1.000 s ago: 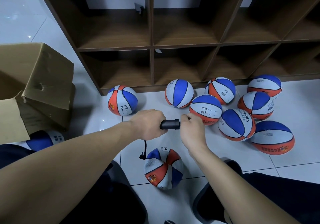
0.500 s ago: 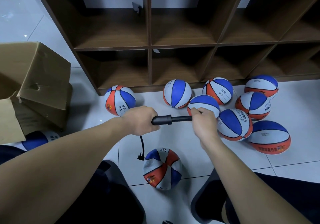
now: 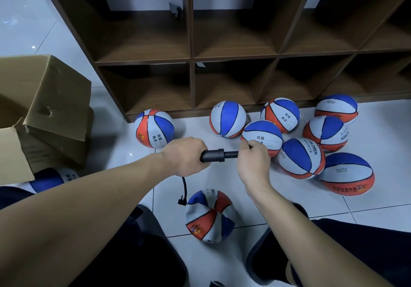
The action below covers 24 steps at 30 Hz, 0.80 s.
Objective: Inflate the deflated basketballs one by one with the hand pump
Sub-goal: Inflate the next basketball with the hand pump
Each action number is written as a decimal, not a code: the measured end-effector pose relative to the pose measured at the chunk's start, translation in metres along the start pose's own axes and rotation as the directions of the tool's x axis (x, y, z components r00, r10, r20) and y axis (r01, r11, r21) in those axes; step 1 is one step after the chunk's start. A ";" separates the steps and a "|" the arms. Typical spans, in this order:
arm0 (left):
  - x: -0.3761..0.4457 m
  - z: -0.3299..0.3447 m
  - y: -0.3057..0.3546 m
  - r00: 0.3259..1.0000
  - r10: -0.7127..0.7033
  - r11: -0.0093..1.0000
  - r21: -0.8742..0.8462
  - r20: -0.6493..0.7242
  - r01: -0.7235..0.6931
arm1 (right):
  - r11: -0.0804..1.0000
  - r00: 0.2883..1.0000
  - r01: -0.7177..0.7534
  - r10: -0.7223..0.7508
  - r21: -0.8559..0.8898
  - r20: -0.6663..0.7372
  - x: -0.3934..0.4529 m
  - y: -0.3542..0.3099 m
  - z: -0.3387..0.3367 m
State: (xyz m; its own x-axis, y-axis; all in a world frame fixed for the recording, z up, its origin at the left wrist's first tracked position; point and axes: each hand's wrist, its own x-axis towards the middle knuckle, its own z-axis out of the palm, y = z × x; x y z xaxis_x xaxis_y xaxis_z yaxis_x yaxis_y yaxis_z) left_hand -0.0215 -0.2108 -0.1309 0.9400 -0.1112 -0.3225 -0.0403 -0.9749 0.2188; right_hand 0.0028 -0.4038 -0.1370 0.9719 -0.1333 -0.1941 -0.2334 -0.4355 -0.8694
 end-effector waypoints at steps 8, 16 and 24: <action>0.001 0.002 0.009 0.999 0.047 0.999 -0.012 0.014 -0.047 | 1.000 0.993 0.001 0.000 -0.013 0.116 -0.012 0.003 0.015; 0.005 0.006 -0.002 0.998 0.058 0.997 -0.052 -0.003 -0.058 | 0.995 0.985 0.056 -0.042 -0.081 0.165 -0.002 0.000 0.006; 0.001 0.005 -0.042 0.999 -0.035 0.999 -0.030 0.033 0.036 | 0.937 0.955 -0.296 0.293 0.184 0.044 0.032 0.012 -0.023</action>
State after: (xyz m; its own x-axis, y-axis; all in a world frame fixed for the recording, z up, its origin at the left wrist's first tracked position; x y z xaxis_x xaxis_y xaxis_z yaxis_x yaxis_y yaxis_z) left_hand -0.0208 -0.1711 -0.1444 0.9293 -0.0830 -0.3598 0.0038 -0.9722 0.2341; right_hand 0.0303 -0.4342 -0.1432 0.8614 -0.2153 -0.4600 -0.5004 -0.2046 -0.8413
